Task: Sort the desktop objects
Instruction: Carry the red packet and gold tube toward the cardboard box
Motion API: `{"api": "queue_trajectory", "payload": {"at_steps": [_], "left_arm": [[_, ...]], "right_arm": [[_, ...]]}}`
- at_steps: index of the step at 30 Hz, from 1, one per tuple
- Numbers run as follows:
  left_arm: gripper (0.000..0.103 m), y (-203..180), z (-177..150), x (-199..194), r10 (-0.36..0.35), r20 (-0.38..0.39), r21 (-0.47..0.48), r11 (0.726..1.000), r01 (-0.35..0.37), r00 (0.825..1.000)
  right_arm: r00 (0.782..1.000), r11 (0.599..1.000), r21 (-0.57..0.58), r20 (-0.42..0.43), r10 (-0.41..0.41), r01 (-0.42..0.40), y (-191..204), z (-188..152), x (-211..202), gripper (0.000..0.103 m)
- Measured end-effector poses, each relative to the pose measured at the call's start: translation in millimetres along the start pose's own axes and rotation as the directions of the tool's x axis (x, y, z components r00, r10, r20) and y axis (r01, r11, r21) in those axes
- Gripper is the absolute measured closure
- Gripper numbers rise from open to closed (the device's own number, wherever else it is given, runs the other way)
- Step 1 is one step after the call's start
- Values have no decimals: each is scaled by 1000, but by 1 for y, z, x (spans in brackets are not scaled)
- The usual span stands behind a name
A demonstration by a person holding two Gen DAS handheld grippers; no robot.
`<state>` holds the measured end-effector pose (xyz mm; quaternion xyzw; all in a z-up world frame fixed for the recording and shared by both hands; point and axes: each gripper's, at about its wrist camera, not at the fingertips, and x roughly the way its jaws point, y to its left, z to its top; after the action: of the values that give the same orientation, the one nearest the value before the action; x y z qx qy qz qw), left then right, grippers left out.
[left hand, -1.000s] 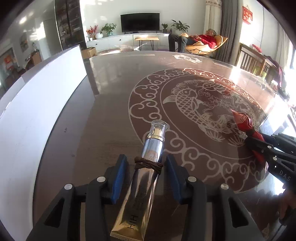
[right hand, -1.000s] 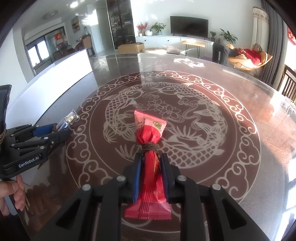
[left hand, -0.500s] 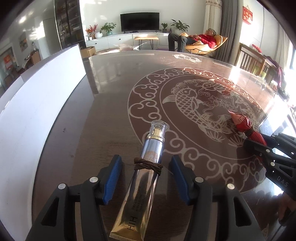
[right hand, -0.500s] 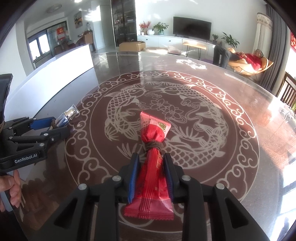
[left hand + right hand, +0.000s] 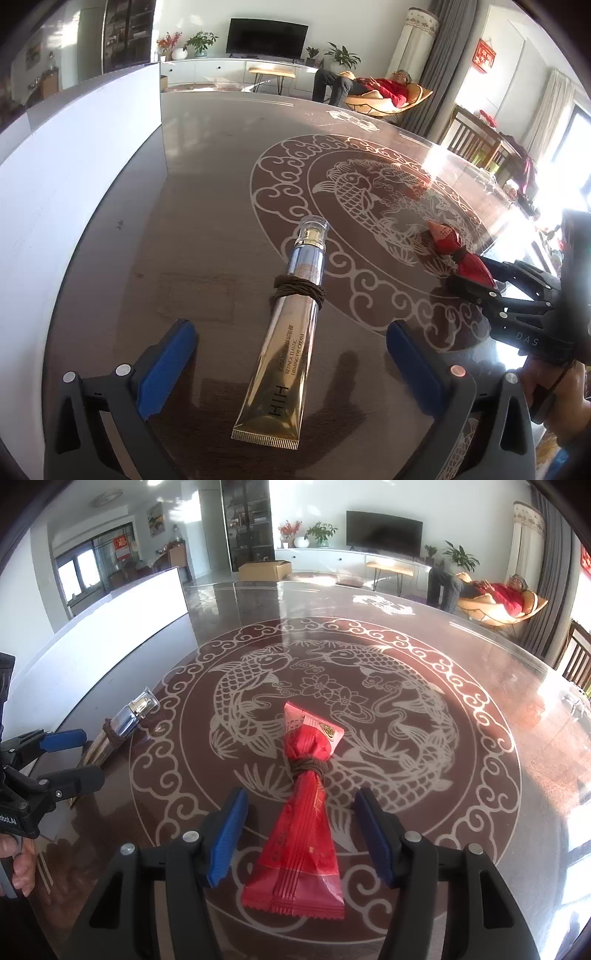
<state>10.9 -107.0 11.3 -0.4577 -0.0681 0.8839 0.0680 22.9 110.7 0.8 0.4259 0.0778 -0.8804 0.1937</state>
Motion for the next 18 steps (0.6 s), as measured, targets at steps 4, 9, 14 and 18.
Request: {"api": "queue_trajectory", "payload": {"at_steps": [4, 9, 14, 18], "left_arm": [[0, -20, 13, 23, 134, -81, 156, 980, -121, 988], [43, -40, 19, 21, 102, -74, 224, 971, -83, 992], [75, -51, 8, -3, 45, -40, 228, 973, -35, 998], [75, -23, 10, -61, -54, 75, 68, 997, 49, 996]], "right_arm": [[999, 999, -35, -42, 31, -32, 3, 5, 4, 30], [977, 991, -129, -211, 17, -45, 3, 27, 12, 87], [967, 989, -129, -253, 32, -67, -7, 34, -11, 88], [976, 987, -94, -188, 108, -128, 3, 48, -52, 88]]}}
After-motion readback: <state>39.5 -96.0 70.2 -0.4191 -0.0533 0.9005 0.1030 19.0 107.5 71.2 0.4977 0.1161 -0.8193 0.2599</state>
